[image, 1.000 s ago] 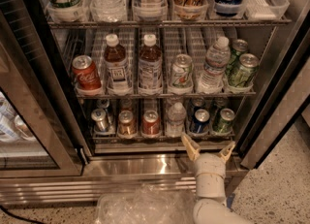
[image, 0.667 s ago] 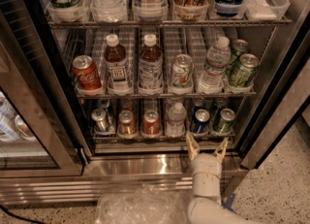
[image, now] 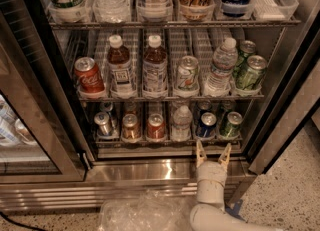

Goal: Pick pepsi can from bottom shelf of fridge

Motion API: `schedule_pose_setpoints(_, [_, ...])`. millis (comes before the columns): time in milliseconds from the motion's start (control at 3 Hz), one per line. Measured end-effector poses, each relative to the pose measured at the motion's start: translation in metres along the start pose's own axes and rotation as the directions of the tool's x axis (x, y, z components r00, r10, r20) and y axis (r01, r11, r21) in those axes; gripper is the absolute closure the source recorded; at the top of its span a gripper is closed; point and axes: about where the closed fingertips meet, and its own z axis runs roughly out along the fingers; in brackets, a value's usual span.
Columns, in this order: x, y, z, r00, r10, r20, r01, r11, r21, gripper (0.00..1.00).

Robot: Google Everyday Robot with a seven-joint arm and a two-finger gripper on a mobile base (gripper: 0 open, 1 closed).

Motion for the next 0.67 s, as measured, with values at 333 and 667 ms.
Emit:
schedule_pose_setpoints(333, [0.0054,-0.0068,0.0075,0.998,-0.057,0.014,0.057,0.9983,-0.004,0.23])
schedule_pose_setpoints(667, [0.0053,-0.0046,0.0129,0.996,-0.075,0.046,0.077,0.9962,-0.04,0.29])
